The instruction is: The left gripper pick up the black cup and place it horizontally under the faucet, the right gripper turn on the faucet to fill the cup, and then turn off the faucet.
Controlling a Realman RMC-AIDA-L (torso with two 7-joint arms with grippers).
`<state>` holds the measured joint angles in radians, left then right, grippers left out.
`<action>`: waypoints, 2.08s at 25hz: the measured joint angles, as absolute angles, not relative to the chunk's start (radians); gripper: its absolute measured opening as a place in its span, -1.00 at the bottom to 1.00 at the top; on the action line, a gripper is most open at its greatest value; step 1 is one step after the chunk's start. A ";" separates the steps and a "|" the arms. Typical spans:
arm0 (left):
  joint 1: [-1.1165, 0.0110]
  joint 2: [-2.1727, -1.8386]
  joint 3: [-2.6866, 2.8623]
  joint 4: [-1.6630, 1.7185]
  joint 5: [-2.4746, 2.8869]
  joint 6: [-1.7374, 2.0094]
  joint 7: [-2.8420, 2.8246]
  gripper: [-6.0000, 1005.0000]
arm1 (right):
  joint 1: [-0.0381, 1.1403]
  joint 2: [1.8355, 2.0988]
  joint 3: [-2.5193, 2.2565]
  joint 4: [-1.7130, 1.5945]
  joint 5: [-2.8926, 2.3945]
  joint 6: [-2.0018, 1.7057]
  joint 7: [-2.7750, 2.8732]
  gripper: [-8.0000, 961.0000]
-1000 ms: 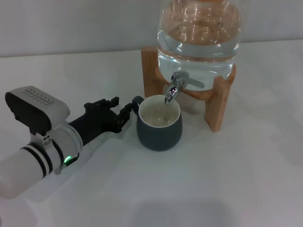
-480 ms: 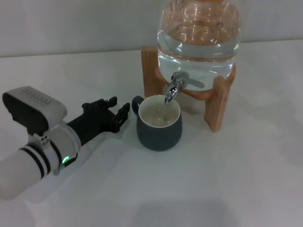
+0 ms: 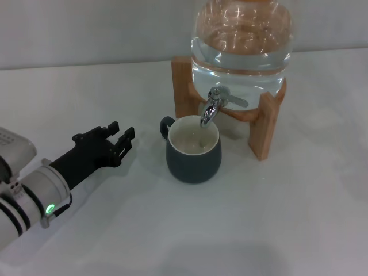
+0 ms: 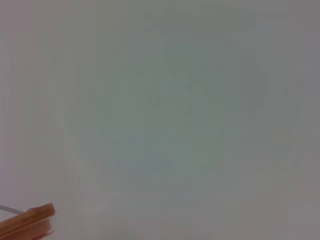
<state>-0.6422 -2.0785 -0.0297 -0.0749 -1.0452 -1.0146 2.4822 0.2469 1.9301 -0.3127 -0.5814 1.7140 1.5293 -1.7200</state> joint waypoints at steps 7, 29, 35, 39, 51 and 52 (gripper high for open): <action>-0.620 -2.079 -0.028 0.009 -0.990 -1.129 2.393 -0.21 | 0.246 1.933 -0.313 -0.581 1.713 1.525 -1.719 0.76; -0.399 -2.083 -0.029 0.342 -1.220 -1.864 2.178 -0.21 | 0.252 1.908 -0.351 -0.586 1.553 1.569 -1.700 0.76; -0.406 -2.083 -0.029 0.344 -1.220 -1.856 2.177 -0.21 | 0.258 1.913 -0.464 -0.621 1.539 1.704 -1.665 0.75; -0.407 -2.081 -0.029 0.344 -1.221 -1.847 2.176 -0.21 | 0.259 1.941 -0.536 -0.660 1.545 1.768 -1.633 0.75; -0.397 -2.081 -0.030 0.343 -1.224 -1.814 2.175 -0.21 | 0.300 2.006 -0.809 -0.722 1.619 1.740 -1.613 0.75; -0.396 -2.081 -0.031 0.341 -1.224 -1.812 2.175 -0.21 | 0.304 2.007 -0.834 -0.722 1.628 1.734 -1.614 0.75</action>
<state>-0.3963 -2.0808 -0.0309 0.3409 -1.2237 -1.8120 2.1753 0.3037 2.0067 -0.8335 -0.7219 1.6282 1.7342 -1.6139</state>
